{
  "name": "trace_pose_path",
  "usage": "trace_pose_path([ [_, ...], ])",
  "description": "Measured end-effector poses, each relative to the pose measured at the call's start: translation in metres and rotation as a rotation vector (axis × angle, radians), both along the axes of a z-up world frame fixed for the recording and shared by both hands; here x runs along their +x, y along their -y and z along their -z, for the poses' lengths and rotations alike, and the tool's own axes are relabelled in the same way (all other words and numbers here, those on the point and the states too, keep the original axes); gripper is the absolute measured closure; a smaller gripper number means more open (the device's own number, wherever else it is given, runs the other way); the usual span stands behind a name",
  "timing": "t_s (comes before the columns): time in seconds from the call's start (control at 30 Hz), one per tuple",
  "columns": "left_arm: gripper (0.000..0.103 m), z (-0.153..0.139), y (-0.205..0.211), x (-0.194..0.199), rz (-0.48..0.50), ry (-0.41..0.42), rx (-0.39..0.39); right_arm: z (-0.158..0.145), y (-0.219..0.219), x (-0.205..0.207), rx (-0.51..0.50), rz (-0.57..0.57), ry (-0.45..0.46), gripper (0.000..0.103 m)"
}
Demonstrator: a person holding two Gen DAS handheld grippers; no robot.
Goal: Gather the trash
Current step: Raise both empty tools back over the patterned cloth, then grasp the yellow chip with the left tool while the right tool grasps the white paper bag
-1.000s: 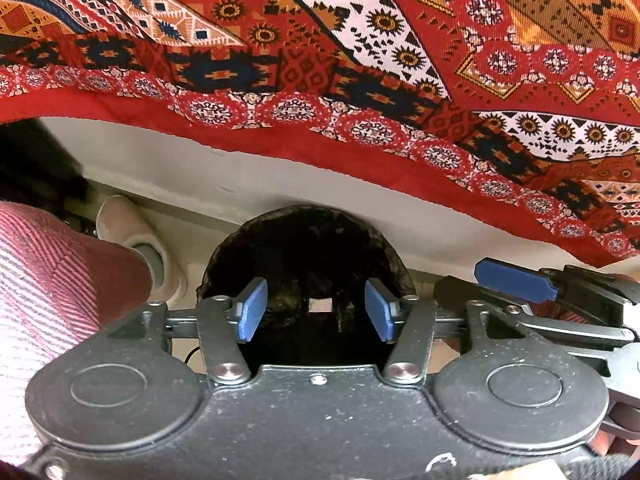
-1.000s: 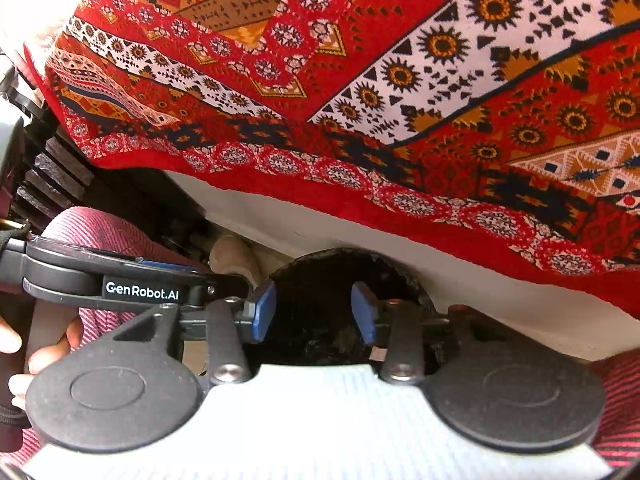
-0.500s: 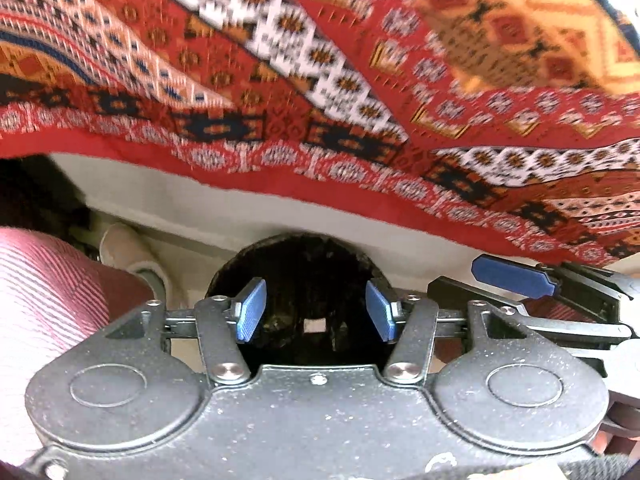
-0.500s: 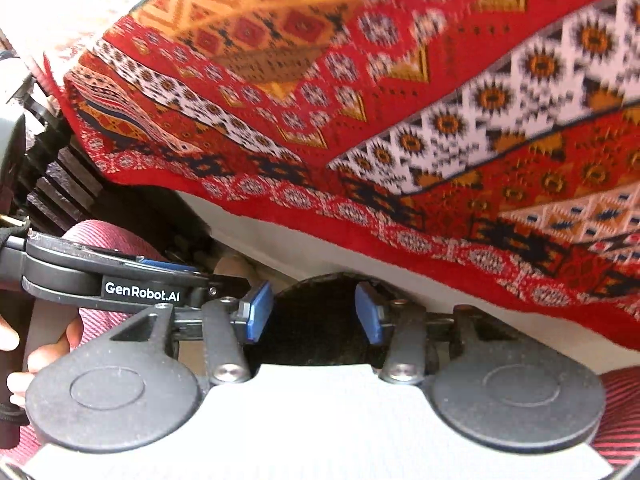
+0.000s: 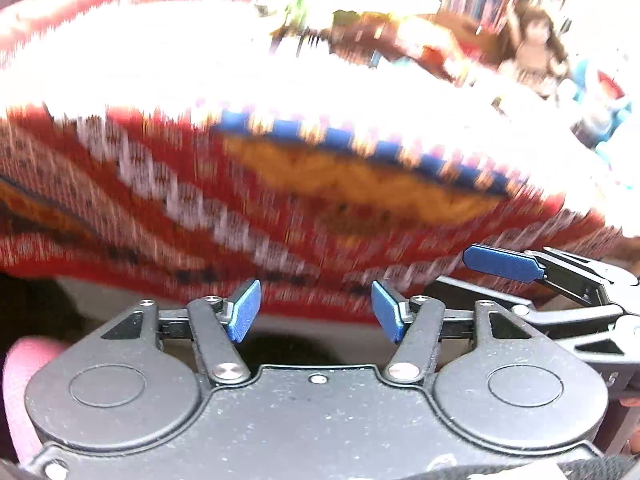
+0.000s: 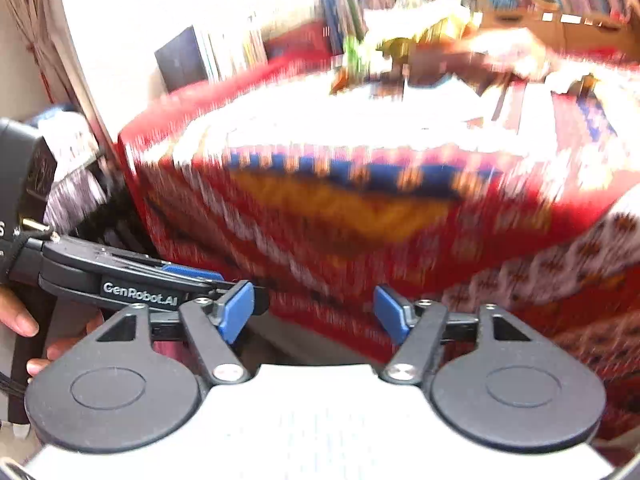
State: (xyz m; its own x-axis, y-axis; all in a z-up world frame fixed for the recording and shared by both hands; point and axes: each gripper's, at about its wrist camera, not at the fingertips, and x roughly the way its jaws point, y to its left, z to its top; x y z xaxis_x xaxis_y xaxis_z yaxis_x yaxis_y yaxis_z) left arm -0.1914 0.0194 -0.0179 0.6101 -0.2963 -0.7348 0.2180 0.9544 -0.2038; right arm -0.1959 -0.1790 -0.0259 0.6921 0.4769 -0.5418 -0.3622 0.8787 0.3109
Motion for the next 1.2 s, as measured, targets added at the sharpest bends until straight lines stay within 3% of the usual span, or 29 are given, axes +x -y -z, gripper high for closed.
trace_pose_path([
  [0.2,0.030,-0.036,0.004,0.006,0.026,0.136,-0.028,-0.033,0.014,0.004,-0.005,0.095,0.143,0.023],
  [0.3,0.026,-0.048,0.006,0.016,0.015,0.185,-0.030,-0.042,0.019,0.014,-0.038,0.155,0.167,0.023],
  [0.5,0.021,-0.063,-0.003,0.058,-0.087,0.283,-0.057,-0.045,0.023,0.046,-0.108,0.245,0.181,0.023],
  [0.6,0.015,-0.063,-0.009,0.086,-0.161,0.317,-0.018,-0.045,0.022,0.058,-0.149,0.265,0.186,0.019],
  [0.77,0.014,-0.054,-0.015,0.128,-0.203,0.303,0.028,-0.038,0.013,0.081,-0.189,0.284,0.157,0.017],
  [0.97,0.013,-0.043,-0.019,0.163,-0.212,0.279,0.020,-0.032,0.009,0.100,-0.203,0.290,0.124,0.016],
  [1.2,0.007,-0.045,-0.016,0.196,-0.212,0.324,0.021,-0.030,0.004,0.114,-0.211,0.290,0.114,0.015],
])
